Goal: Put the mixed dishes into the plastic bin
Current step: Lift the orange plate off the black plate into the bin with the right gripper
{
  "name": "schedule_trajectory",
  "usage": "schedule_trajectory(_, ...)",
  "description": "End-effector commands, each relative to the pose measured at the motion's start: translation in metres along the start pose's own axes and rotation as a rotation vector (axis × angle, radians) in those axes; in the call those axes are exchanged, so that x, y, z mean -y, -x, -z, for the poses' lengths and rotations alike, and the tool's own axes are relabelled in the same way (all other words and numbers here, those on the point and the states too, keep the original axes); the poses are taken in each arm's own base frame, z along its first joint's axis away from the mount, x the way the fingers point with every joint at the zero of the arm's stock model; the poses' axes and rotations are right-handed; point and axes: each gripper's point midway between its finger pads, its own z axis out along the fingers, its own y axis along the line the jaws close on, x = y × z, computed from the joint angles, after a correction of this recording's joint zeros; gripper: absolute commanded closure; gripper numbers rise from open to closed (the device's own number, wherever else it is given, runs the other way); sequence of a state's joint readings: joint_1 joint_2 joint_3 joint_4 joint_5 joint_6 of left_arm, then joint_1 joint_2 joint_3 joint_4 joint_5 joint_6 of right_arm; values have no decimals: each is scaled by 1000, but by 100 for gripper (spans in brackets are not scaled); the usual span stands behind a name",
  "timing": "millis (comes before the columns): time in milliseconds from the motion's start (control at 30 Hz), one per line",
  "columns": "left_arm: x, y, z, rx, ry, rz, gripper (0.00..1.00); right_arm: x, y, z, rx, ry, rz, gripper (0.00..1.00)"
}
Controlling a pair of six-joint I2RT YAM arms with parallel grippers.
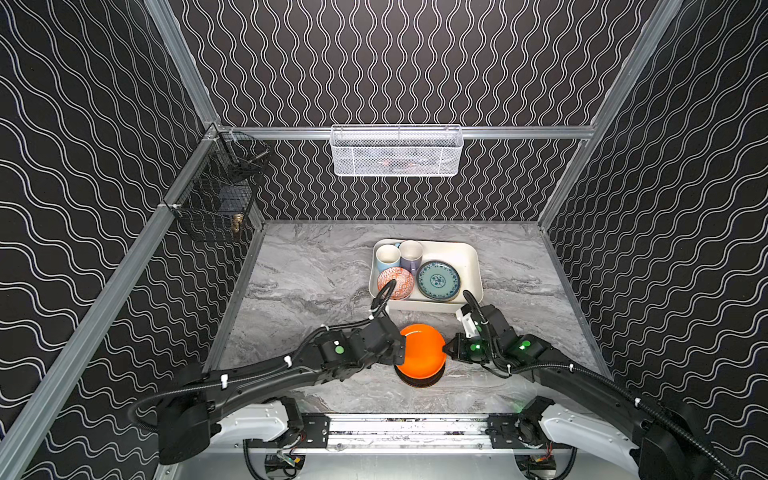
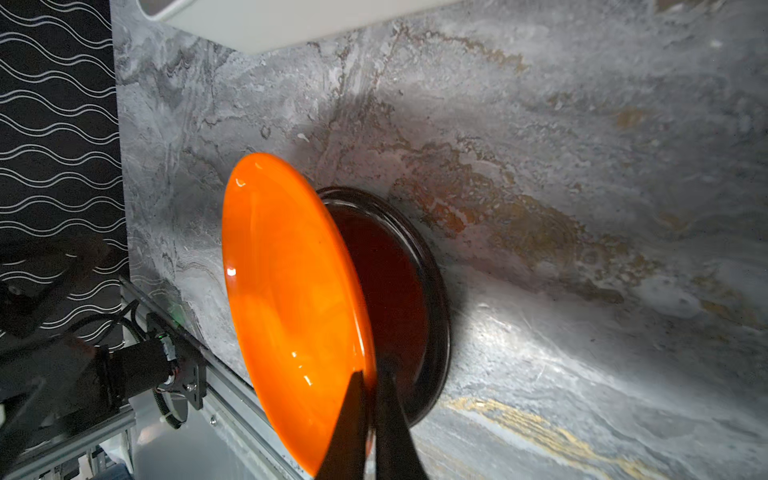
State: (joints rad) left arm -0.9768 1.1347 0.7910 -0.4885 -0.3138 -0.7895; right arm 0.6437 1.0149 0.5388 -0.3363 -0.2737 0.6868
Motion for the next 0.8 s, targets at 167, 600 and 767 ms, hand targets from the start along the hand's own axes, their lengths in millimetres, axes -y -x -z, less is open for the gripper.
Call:
schedule_trajectory(167, -37, 19, 29, 48, 68, 26, 1, -2, 40, 34, 141, -84, 25, 100)
schedule_trajectory(600, -45, 42, 25, 46, 63, 16, 1, 19, 161, 74, 308, -147, -35, 100)
schedule_trajectory(767, -50, 46, 15, 27, 55, 23, 2, 33, 205, 58, 295, -174, -55, 100)
